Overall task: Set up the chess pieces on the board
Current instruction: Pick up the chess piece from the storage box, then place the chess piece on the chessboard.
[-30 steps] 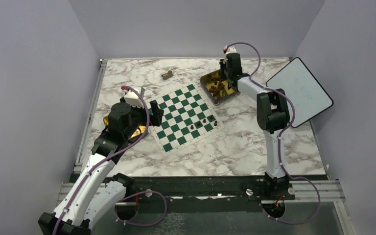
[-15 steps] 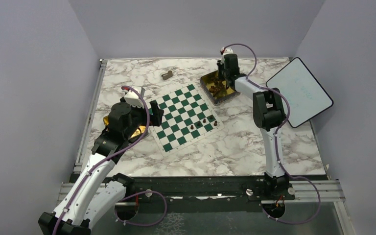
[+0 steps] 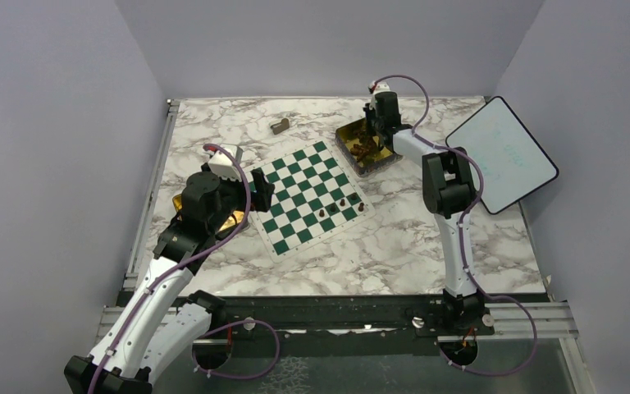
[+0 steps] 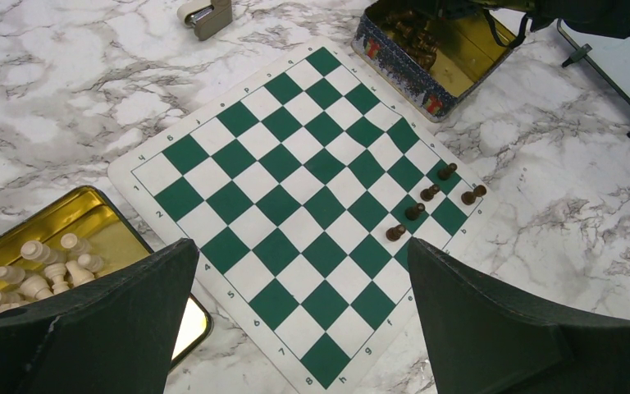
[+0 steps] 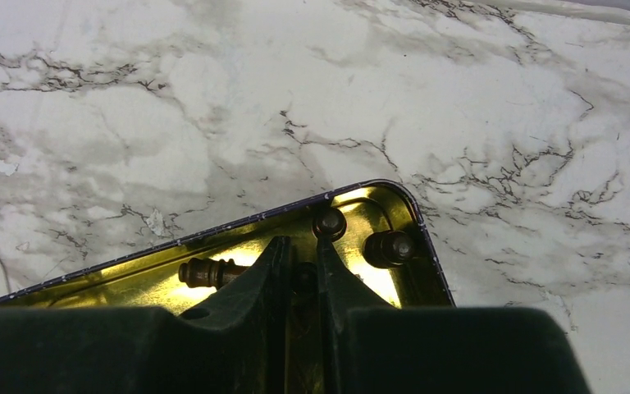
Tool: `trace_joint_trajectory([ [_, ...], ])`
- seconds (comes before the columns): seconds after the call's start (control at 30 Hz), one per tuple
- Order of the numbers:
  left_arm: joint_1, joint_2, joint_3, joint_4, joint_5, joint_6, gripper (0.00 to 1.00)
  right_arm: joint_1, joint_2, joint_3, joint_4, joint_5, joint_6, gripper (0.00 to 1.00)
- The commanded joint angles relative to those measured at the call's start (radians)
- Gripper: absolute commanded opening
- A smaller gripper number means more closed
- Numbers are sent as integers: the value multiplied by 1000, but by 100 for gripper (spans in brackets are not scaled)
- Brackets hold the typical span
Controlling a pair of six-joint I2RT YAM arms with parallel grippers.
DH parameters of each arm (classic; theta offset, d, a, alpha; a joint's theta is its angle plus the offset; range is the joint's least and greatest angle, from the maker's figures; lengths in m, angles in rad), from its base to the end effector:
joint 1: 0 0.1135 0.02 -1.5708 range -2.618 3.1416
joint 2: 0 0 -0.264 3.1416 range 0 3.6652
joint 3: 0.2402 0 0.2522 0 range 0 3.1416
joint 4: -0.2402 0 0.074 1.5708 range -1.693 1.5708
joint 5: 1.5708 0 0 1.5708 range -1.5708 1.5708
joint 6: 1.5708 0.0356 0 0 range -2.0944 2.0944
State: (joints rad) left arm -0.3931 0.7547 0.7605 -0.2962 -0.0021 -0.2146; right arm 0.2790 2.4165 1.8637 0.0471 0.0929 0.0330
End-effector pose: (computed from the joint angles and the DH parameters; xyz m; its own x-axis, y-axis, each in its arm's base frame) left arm 0.1638 -0.0678 0.3244 -0.3396 -0.0897 -0.9363 0.3161 0.9266 -0.2034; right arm 0.5328 0.1492 0.1580 -0.4719 -0.1010 -0.8758 -0.1807 0.9834 -0.0161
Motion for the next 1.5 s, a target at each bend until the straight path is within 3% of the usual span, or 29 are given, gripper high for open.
trace_joint_trajectory([
  [0.0, -4, 0, -3, 6, -10, 14, 99, -9, 25, 37, -33, -9, -9, 16],
  [0.23, -4, -2, -3, 6, -10, 14, 99, -8, -20, 13, -38, -4, -19, 9],
  [0.6, -4, -11, -4, 6, -9, 14, 99, -8, -172, -75, -21, -4, -24, 8],
  [0.87, -4, -13, -4, 6, -9, 13, 99, -8, -297, -202, 0, -12, -24, 7],
  [1.13, -4, -22, -7, 6, -21, 13, 99, -1, -463, -364, 33, -136, 55, 8],
  [1.47, -3, -22, -7, 6, -29, 13, 99, 91, -657, -605, 101, -224, 111, 8],
])
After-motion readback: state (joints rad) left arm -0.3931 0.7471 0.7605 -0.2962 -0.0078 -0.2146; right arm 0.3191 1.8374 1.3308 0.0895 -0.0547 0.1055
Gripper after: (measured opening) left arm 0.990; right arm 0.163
